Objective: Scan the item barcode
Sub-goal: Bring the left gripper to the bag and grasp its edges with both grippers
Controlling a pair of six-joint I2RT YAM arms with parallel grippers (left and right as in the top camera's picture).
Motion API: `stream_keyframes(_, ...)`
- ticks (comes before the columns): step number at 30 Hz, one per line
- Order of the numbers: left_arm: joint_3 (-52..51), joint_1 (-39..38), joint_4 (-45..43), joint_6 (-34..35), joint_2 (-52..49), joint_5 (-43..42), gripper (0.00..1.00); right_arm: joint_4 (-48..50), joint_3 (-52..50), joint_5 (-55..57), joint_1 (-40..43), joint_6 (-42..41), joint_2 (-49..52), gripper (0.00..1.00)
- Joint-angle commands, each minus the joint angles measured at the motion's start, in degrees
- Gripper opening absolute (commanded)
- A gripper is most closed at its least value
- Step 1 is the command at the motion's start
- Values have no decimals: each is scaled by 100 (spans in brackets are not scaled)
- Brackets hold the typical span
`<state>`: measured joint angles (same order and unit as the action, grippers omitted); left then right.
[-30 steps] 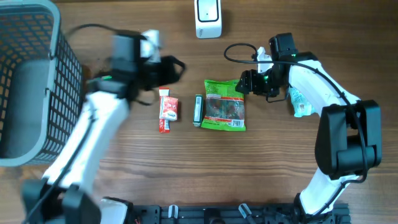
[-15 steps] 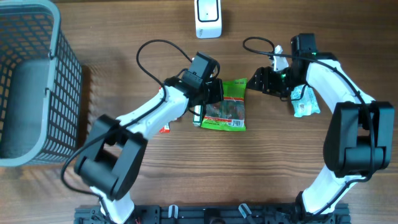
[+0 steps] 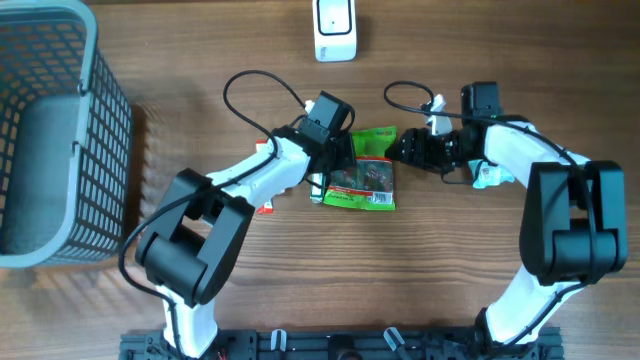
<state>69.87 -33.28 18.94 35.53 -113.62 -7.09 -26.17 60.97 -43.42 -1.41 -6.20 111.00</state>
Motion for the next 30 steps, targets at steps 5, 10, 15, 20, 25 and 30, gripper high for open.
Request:
stream_keyframes(5,-57,-26,122,81,-481,227,4,708,-417,-326,-413,-664,68,72)
stream_keyframes(10,-57,-26,249,79,-492,227,4,1241,-538,-323,-785,-1329,68,65)
stream_keyframes(15,-57,-26,278,76,-492,227,4,1878,-699,-369,-1003,-1644,66,49)
stream_keyframes(20,-52,-26,295,74,-490,219,4,1956,-697,-625,-894,-1615,66,4)
stream_keyframes(25,-35,-26,236,-11,-289,219,4,1965,-699,-1694,-568,-1172,63,4)
stream_keyframes(30,131,-24,229,-79,354,197,4,1967,-697,-2428,-319,-721,48,4)
